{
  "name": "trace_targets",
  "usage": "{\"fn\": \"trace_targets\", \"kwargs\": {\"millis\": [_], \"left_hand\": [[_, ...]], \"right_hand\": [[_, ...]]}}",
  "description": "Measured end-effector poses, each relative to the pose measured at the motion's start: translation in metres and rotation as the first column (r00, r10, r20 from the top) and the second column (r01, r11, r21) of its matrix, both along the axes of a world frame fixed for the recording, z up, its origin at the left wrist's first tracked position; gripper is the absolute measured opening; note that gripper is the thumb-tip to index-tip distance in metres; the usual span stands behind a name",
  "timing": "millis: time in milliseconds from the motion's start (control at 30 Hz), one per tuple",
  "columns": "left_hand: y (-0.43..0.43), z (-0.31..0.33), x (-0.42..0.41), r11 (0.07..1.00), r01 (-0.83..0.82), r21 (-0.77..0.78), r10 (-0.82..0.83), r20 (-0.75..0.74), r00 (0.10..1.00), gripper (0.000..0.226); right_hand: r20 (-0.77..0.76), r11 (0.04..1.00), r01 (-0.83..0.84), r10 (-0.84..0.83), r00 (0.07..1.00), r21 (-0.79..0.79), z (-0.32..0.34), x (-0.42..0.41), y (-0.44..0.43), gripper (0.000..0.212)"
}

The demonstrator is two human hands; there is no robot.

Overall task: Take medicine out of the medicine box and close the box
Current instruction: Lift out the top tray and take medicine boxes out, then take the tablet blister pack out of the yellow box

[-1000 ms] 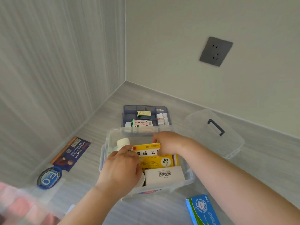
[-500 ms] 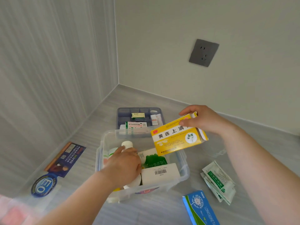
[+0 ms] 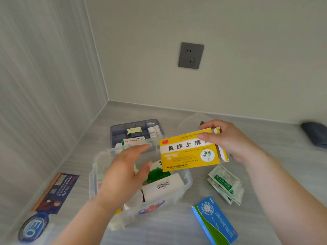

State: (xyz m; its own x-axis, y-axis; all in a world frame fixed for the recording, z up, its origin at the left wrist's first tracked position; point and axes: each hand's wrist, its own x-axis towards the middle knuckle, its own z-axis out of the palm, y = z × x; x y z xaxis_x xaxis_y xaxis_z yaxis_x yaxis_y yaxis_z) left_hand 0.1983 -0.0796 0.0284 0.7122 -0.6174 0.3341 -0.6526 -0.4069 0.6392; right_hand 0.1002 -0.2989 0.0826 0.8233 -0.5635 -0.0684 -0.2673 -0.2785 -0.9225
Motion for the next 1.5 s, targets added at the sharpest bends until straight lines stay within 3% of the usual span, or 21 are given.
{"fn": "trace_targets", "kwargs": {"millis": [100,200,300,433,567,700,767,900,967,1033,1067,1167,1233,1333,1500], "left_hand": [[-0.017,0.022,-0.029,0.986,0.156,0.064,-0.168,0.275,0.947,0.069],[-0.043,0.025,-0.056,0.960,0.148,0.237,-0.237,0.409,0.881,0.096],[-0.059,0.025,-0.078,0.952,0.087,0.293,-0.207,0.405,0.890,0.098],[-0.076,0.024,-0.109,0.967,0.063,0.248,-0.172,0.447,0.878,0.091],[-0.092,0.026,-0.136,0.957,0.048,0.287,-0.166,0.404,0.900,0.102],[-0.104,0.009,-0.158,0.960,0.111,0.258,-0.133,0.068,0.989,0.105],[-0.108,0.002,-0.168,0.967,0.129,0.222,-0.133,0.004,0.991,0.104],[-0.117,-0.001,-0.182,0.980,0.125,0.158,-0.124,-0.018,0.992,0.105],[-0.118,0.001,-0.184,0.975,0.117,0.186,-0.118,-0.011,0.993,0.105],[-0.118,0.005,-0.183,0.957,0.096,0.274,-0.114,0.052,0.992,0.106],[-0.118,0.008,-0.181,0.947,0.059,0.316,-0.116,0.162,0.980,0.107],[-0.121,0.019,-0.176,0.903,-0.054,0.427,-0.138,0.407,0.903,0.108],[-0.126,0.027,-0.173,0.859,-0.086,0.505,-0.182,0.459,0.870,0.106],[-0.133,0.034,-0.166,0.801,-0.071,0.594,-0.297,0.497,0.816,0.099],[-0.142,0.040,-0.149,0.762,-0.021,0.647,-0.452,0.555,0.698,0.090]], "right_hand": [[-0.010,0.996,-0.052,0.051,0.999,-0.074,0.000,-0.012,0.014,0.021],[0.013,0.989,-0.097,0.099,0.995,-0.112,-0.002,-0.028,0.023,0.022],[0.084,0.996,-0.076,0.080,0.993,-0.051,-0.007,-0.054,0.016,0.022],[0.170,0.996,-0.054,0.041,0.985,0.073,-0.011,-0.088,-0.003,0.018],[0.203,0.987,-0.070,0.039,0.978,0.143,-0.005,-0.110,-0.025,0.016],[0.240,0.968,-0.117,0.062,0.969,0.223,-0.010,-0.138,-0.042,0.020],[0.263,0.959,-0.117,0.047,0.964,0.258,-0.016,-0.151,-0.049,0.028],[0.368,0.995,-0.025,-0.012,0.930,0.098,-0.029,-0.167,-0.056,0.041],[0.334,0.998,-0.055,0.053,0.941,-0.002,-0.032,-0.171,-0.059,0.046],[0.257,0.991,-0.130,0.137,0.957,-0.043,-0.034,-0.173,-0.060,0.047],[0.222,0.988,-0.151,0.152,0.963,-0.023,-0.036,-0.172,-0.060,0.044],[0.160,0.983,-0.087,0.061,0.985,0.163,-0.050,-0.170,-0.059,0.033],[0.144,0.901,-0.045,-0.020,0.989,0.431,-0.064,-0.168,-0.057,0.023],[0.172,0.630,-0.057,-0.123,0.977,0.774,-0.082,-0.163,-0.055,0.019],[0.218,0.406,-0.101,-0.252,0.943,0.908,-0.097,-0.158,-0.052,0.021]]}}
